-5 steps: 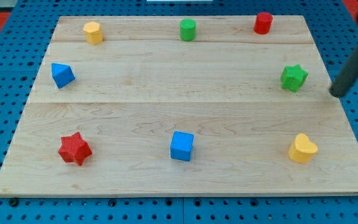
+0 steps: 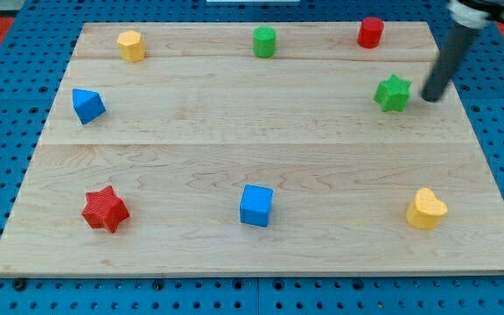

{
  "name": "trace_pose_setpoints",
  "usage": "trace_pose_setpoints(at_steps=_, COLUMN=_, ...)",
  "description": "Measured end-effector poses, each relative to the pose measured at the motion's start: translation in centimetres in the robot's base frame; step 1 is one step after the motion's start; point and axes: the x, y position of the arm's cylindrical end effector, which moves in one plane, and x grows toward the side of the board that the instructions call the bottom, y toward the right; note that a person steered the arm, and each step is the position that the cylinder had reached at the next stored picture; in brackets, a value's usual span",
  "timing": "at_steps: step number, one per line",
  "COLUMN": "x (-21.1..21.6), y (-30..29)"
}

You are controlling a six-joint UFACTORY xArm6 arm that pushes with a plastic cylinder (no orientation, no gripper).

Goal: Place the green star at the bottom right side of green circle

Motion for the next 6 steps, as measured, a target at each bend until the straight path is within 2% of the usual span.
trace_pose_setpoints(at_steps=1, x=-0.1, y=-9.0)
trace_pose_setpoints(at_steps=2, x=3.5, y=-6.6)
trace_pose_setpoints(at_steps=3, x=2.8, y=-12.3)
trace_pose_setpoints(at_steps=4, x=0.0, y=-18.9)
trace_pose_setpoints(at_steps=5, x=-0.8, y=-19.1)
trace_pose_setpoints(at_steps=6, x=-1.7, y=-16.3)
